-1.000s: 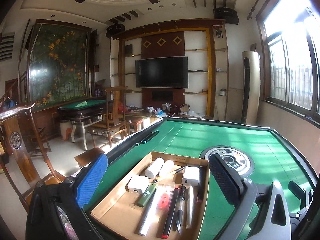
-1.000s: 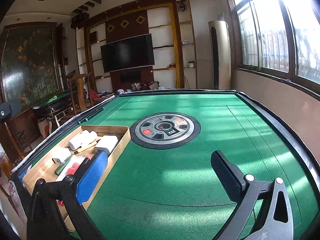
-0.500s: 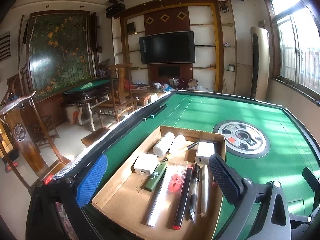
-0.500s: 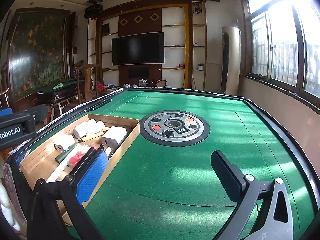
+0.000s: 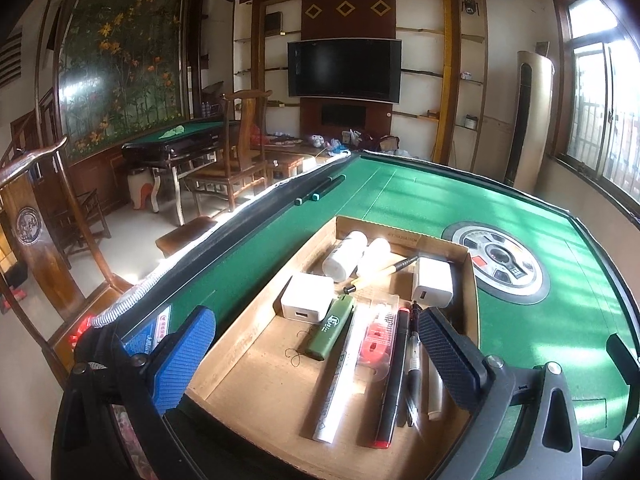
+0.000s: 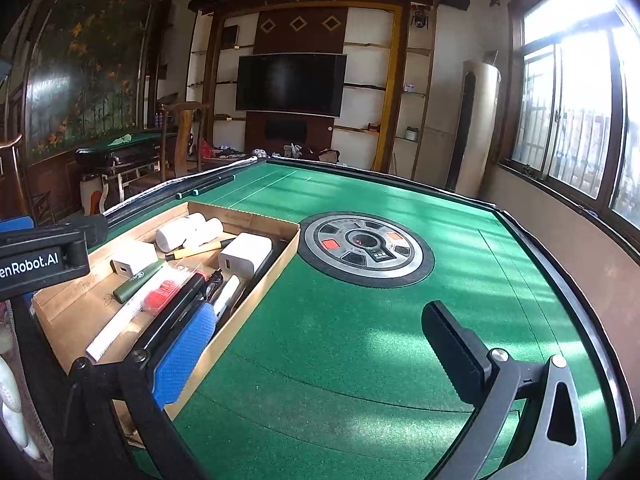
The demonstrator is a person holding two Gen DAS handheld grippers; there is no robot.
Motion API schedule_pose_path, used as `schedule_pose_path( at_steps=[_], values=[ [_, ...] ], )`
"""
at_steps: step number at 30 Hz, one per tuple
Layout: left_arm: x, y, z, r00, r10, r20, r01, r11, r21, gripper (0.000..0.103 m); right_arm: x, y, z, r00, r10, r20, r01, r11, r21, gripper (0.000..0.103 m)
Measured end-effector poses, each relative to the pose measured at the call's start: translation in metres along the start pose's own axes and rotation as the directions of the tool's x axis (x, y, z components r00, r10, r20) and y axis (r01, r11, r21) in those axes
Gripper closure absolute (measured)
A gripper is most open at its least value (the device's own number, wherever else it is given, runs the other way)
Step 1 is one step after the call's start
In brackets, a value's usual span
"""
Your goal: Organize rigid objects
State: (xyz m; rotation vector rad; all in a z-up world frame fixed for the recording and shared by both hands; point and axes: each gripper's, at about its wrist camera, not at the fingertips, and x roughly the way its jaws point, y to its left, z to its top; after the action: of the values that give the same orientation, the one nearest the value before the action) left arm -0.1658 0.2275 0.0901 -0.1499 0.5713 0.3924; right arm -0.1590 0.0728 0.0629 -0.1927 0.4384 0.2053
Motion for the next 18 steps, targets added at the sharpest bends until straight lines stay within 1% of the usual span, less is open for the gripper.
schedule_pose_path(
  at_steps=[7,11,18],
  values=[
    [0.004,0.012,-0.003,1.0,-0.001,-0.017,0.001,0.999,-0.035,0.001,0.0,0.007,-0.001,1.0,-0.002,-0.009,0.002,1.0,-0.016,0.0],
    [0.002,0.014,-0.004,1.0,-0.003,-0.017,0.002,0.999,-0.04,0.001,-0.005,0.011,-0.001,1.0,-0.008,0.002,0.008,0.999,-0.033,0.0],
    [-0.009,0.011,-0.003,1.0,0.002,0.013,-0.002,1.0,-0.028,0.001,-0.017,0.01,0.0,1.0,-0.012,0.024,0.013,0.999,-0.038,0.0]
  ],
)
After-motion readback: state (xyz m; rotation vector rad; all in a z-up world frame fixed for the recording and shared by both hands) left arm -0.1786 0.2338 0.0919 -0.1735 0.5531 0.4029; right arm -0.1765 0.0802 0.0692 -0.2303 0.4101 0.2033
